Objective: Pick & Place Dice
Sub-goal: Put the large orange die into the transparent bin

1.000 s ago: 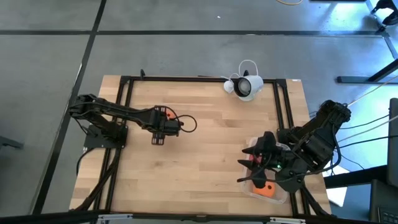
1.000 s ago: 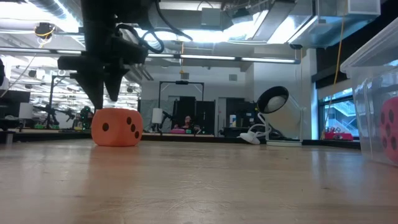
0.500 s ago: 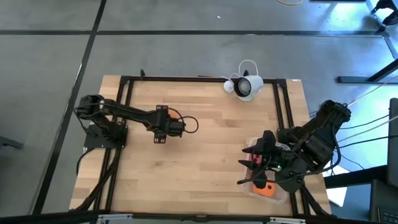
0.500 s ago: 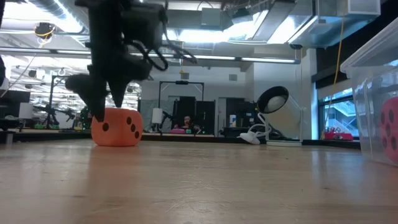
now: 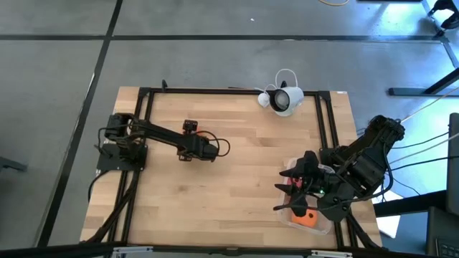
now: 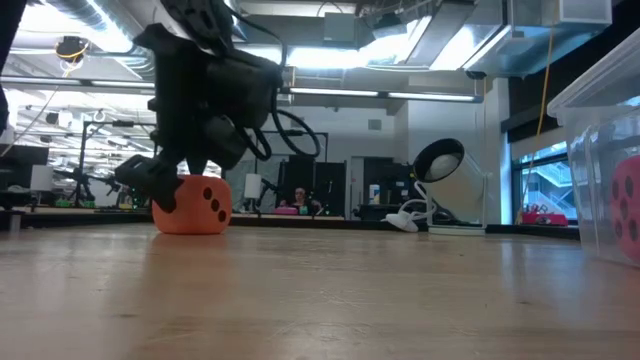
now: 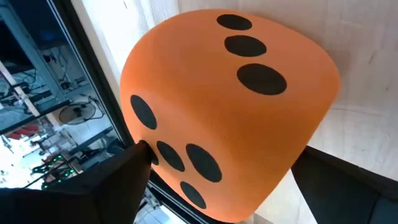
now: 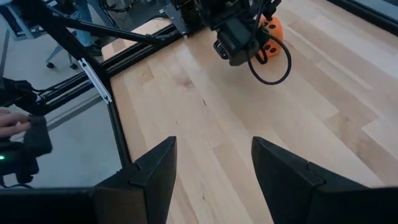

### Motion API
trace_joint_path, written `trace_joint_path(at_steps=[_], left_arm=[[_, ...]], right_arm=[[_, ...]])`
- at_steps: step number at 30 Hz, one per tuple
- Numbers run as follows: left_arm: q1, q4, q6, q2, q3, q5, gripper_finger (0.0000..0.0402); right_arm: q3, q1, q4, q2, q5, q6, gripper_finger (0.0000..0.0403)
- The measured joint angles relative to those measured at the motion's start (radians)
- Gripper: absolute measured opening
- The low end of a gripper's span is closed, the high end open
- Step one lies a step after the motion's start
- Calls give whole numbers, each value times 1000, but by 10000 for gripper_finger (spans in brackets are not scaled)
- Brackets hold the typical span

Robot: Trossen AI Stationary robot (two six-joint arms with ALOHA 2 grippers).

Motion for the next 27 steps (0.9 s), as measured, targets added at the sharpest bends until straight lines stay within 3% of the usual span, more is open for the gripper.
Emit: trace_joint_path(at_steps=[5, 15, 27], left_arm=[[0, -3, 0, 25, -1, 1, 339], [3, 7, -13, 8, -2, 5, 218], [22, 3, -194, 9, -3, 54, 205]], right_arm=[[0, 0, 0, 0, 0, 0, 206], [0, 0, 0, 0, 1, -2, 206], [0, 0, 0, 0, 1, -1, 206]])
